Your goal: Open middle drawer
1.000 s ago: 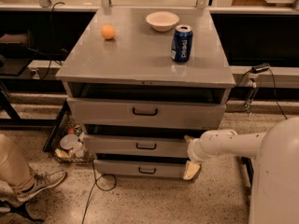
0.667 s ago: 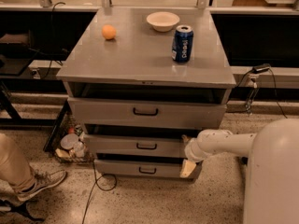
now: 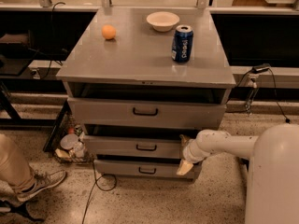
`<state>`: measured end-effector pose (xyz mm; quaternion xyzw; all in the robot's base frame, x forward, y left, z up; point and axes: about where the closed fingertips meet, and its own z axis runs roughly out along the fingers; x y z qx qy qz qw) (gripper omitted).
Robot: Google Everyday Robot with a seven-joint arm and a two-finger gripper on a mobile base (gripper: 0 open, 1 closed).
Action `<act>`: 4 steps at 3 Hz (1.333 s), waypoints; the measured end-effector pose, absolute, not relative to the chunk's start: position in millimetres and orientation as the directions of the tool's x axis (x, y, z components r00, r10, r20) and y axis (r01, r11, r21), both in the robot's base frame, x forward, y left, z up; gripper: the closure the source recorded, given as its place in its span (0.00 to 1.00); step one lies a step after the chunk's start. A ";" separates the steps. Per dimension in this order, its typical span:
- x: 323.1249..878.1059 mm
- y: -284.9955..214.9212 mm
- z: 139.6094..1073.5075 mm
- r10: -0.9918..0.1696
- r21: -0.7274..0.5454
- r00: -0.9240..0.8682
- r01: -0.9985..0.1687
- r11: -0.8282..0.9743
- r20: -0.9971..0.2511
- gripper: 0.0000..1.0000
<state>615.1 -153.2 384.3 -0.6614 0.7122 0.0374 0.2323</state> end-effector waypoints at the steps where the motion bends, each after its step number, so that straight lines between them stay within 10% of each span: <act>1: 561.8 -167.0 411.4 -0.903 -0.250 -0.022 -0.958 0.143 -0.430 0.50; 3: 554.0 -168.5 426.6 -0.901 -0.246 -0.024 -0.959 0.144 -0.433 0.96; 4: 553.9 -168.5 429.7 -0.901 -0.246 -0.024 -0.959 0.144 -0.433 1.00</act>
Offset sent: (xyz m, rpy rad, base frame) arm -0.1631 -0.0387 0.0750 0.1098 0.0438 -0.0090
